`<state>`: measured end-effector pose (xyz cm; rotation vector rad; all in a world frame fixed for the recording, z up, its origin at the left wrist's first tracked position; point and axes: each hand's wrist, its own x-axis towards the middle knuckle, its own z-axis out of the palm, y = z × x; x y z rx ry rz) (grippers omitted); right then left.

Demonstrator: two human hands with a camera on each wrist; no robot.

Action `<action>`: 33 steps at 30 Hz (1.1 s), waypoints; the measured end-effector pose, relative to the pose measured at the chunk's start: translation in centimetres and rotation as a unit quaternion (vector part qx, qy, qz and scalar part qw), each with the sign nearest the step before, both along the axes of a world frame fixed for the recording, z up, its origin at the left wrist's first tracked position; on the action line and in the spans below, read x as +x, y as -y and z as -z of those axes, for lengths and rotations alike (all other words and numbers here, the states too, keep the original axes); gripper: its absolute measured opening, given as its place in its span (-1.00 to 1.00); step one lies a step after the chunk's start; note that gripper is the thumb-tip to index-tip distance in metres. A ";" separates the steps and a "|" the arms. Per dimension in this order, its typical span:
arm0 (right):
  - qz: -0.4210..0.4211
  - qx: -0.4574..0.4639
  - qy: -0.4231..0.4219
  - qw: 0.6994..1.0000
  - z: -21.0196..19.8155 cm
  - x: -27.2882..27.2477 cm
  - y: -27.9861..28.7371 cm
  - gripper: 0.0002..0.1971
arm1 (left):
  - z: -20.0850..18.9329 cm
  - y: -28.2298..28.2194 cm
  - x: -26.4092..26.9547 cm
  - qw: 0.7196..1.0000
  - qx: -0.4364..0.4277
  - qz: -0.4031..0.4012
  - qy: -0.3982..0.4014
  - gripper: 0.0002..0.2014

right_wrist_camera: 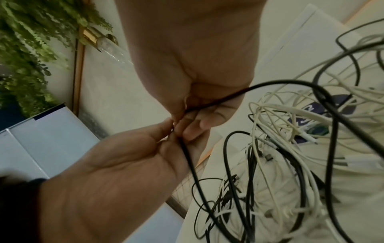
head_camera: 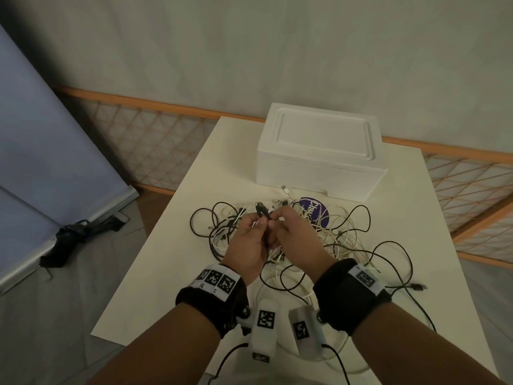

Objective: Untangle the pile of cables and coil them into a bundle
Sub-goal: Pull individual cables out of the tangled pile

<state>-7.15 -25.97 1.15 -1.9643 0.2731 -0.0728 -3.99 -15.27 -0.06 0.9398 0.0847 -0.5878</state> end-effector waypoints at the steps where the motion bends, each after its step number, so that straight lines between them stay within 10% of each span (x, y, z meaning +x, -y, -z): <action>1: 0.004 -0.005 0.010 1.000 0.0 -0.1 -0.1 -0.93 | 0.0 0.1 0.0 1.000 -0.002 0.004 -0.009 -0.82; 15: -0.015 -0.087 -0.024 0.996 -0.7 -0.7 0.9 -0.89 | -0.4 0.2 -0.6 0.998 0.042 -0.015 0.037 -0.76; 25: -0.067 -0.155 -0.114 0.979 -2.0 -4.0 7.3 -0.81 | -0.7 -5.7 6.0 0.973 0.134 -0.188 -0.001 -0.79; 30: 0.013 -0.245 -0.079 0.966 -2.6 -2.9 8.4 -0.77 | -0.1 -5.7 6.2 0.902 0.308 -0.275 0.128 -0.86; 33: -0.061 -0.289 -0.069 0.953 -4.0 -2.1 6.6 -0.80 | -1.5 -3.3 4.4 0.867 0.363 -0.115 0.321 -0.87</action>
